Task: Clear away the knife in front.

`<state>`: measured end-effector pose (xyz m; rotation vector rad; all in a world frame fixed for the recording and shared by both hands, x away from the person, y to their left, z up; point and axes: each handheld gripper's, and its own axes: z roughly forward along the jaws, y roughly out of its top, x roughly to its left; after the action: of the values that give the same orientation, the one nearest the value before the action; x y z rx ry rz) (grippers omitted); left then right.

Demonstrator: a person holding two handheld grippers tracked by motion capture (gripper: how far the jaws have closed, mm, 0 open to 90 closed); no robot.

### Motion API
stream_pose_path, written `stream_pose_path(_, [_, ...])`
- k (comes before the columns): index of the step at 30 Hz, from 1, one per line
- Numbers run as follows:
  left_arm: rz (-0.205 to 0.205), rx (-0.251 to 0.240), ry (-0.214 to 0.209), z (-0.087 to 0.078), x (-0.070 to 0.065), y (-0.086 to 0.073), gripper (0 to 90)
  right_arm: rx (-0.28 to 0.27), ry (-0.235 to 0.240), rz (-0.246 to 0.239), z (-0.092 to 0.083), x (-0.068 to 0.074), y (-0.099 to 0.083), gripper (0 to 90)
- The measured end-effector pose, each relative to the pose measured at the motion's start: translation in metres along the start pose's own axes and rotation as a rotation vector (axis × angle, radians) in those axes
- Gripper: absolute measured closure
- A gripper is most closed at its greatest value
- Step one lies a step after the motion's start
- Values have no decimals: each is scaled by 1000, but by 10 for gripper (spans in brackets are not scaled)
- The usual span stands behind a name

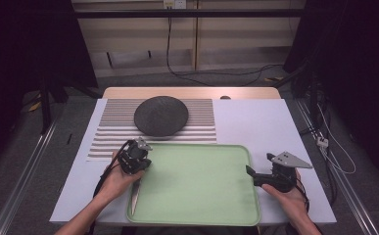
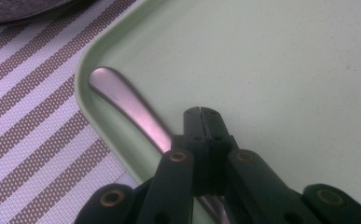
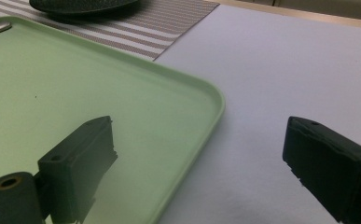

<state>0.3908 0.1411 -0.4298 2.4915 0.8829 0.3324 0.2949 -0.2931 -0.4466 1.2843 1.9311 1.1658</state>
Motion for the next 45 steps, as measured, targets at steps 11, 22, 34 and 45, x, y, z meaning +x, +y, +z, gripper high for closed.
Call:
stream_pose_path(11, [-19,-65,-46,-2,3,-8,806,0,0,2,-1,0,0,94])
stream_pose_path(22, [-52,-208,4,-16,4,-4,330,-4,0,9,-2,0,-1,95])
stream_pose_path(34, [-111,-291,21,-39,1,-13,64,-12,-12,15,-5,0,-2,91])
stream_pose_path(45, [-138,-354,85,-54,7,-40,64,-13,-16,19,-5,0,-2,91])
